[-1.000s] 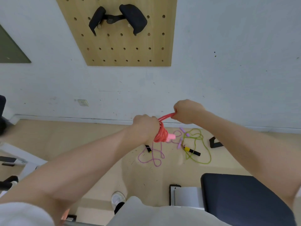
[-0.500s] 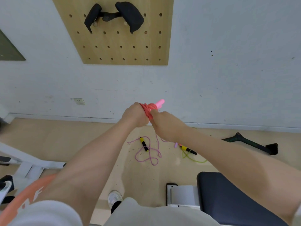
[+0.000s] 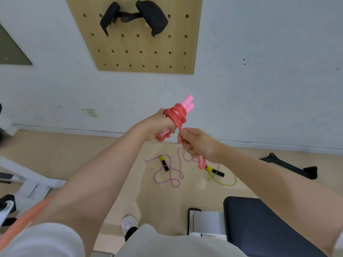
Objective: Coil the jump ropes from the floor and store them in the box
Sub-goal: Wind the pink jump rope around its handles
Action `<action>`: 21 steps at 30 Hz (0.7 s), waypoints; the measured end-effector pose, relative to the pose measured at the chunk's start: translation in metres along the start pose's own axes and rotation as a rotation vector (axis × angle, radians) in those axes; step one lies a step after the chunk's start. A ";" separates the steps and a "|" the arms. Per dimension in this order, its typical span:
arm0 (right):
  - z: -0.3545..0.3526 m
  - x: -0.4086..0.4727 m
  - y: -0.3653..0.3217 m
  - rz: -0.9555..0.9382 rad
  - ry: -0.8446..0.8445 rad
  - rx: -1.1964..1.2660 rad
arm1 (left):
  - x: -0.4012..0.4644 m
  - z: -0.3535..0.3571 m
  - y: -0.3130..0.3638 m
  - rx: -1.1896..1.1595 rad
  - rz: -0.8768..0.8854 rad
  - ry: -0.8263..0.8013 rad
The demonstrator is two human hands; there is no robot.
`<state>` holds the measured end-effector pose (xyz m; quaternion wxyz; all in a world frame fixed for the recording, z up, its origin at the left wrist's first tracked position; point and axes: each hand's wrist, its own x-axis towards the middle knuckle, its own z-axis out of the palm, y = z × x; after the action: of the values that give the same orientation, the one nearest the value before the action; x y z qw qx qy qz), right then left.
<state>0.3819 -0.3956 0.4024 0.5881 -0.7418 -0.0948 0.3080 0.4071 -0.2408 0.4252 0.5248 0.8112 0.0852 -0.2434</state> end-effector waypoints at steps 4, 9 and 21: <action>-0.011 0.004 -0.007 0.042 -0.063 -0.025 | 0.000 -0.002 -0.009 -0.167 0.018 -0.183; -0.024 0.003 -0.014 0.271 -0.092 -0.008 | -0.010 0.007 -0.013 -0.396 0.061 -0.278; -0.020 0.008 -0.027 0.260 -0.022 0.260 | -0.020 0.006 -0.018 -0.710 0.085 -0.391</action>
<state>0.4061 -0.3997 0.4273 0.6333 -0.6621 0.0359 0.3991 0.3804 -0.2358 0.4184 0.7882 0.5207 0.0291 -0.3267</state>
